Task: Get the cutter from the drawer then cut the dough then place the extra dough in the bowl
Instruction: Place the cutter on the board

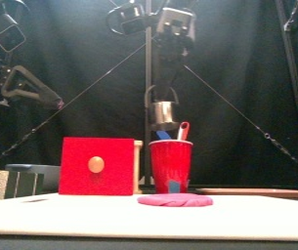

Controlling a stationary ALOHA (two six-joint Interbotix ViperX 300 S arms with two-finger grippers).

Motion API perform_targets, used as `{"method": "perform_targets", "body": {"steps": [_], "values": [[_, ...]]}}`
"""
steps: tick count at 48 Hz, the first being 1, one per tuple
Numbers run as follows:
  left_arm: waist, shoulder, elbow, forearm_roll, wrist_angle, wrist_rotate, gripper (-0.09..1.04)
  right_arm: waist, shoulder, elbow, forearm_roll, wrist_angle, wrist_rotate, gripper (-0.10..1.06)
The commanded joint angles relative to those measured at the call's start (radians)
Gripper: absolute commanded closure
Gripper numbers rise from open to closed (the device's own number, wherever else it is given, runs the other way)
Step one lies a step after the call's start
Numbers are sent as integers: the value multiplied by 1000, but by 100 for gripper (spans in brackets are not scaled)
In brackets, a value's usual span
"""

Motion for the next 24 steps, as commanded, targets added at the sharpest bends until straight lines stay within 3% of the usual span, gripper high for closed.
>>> {"method": "perform_targets", "body": {"steps": [1,6,12,16,24], "values": [[20,0,-34,2,-2,2,34,18,-127,133,-40,-71,91,46],[43,0,-49,2,-3,5,34,35,-207,273,-67,-169,193,46],[77,2,-66,2,-2,8,34,49,-268,399,-81,-270,267,46],[98,2,-77,6,-2,8,34,57,-288,463,-80,-310,291,46],[156,0,-100,9,-2,6,32,69,-273,509,-83,-341,290,46]]}}
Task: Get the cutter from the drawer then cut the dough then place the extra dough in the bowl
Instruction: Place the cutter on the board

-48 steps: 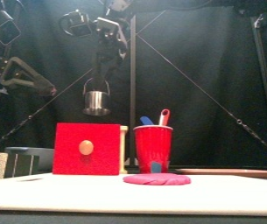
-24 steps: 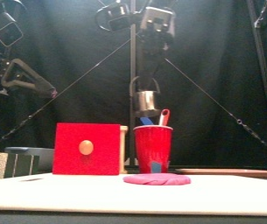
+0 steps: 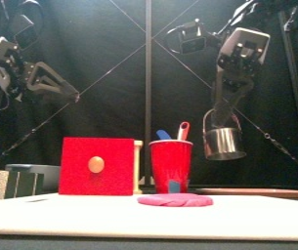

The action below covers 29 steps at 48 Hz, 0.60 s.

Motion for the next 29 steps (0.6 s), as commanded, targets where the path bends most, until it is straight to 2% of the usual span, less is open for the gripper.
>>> {"method": "perform_targets", "body": {"steps": [1,11,20,29], "values": [[37,2,-37,6,-2,0,32,9,-18,9,-6,-23,2,46],[86,2,-57,14,-2,0,32,29,26,55,-2,-86,5,46],[97,2,-60,25,-2,0,33,26,35,86,8,-150,9,45],[98,2,-60,25,-2,-2,33,23,35,95,12,-161,38,37]]}}
